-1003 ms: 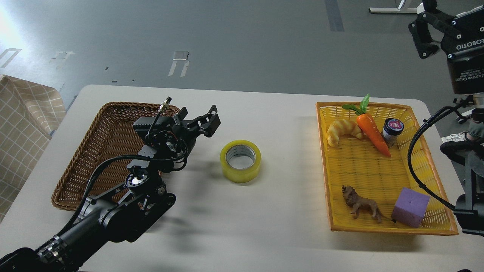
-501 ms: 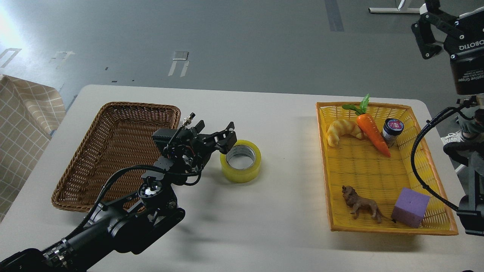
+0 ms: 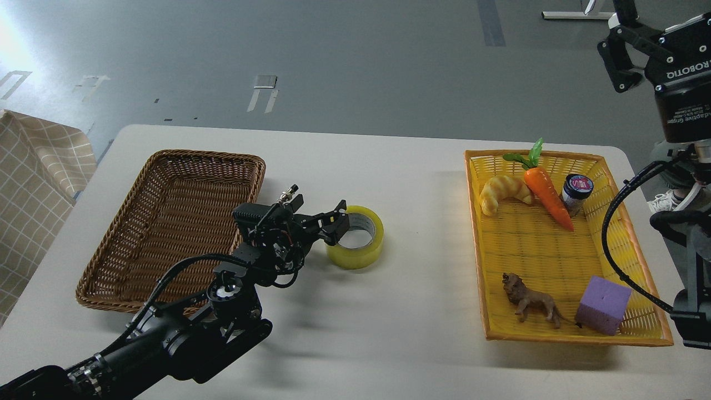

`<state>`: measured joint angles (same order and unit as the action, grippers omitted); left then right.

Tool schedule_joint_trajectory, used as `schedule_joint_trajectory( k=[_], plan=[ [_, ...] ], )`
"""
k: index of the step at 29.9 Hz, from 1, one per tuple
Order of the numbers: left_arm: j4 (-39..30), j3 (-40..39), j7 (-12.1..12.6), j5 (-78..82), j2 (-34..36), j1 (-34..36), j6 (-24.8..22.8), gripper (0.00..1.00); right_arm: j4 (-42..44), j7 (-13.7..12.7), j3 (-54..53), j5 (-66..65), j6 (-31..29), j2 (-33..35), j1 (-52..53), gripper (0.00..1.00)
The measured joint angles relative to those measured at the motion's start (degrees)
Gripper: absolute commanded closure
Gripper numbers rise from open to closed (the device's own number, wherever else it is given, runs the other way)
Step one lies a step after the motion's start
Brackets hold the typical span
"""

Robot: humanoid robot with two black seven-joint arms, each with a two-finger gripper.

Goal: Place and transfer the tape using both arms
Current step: 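Reach the left gripper down to the tape roll on the table, then grip the tape roll's edge with the left gripper and lift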

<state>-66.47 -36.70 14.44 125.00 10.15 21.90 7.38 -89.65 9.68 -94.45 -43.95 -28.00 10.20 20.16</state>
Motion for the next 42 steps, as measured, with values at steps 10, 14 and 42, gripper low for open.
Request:
schedule_joint_trajectory(
  k=[10,14,42],
  plan=[
    [0.10,0.18,-1.17,0.00,-0.04,-0.17,-0.03,0.02,0.14,-0.01,0.14,-0.39,0.00,0.00,-0.95,0.00],
    [-0.16,1.25,-2.14,0.00,-0.04,-0.20,-0.03,0.02,0.25,-0.01,0.14,-0.56,0.00,0.01,-1.25,0.00],
    [3.65,3.22,-5.79,0.00,0.05,-0.06,-1.43,0.11,0.55,-0.03,0.10,-0.70,0.00,0.01,-3.71,0.00]
  ],
)
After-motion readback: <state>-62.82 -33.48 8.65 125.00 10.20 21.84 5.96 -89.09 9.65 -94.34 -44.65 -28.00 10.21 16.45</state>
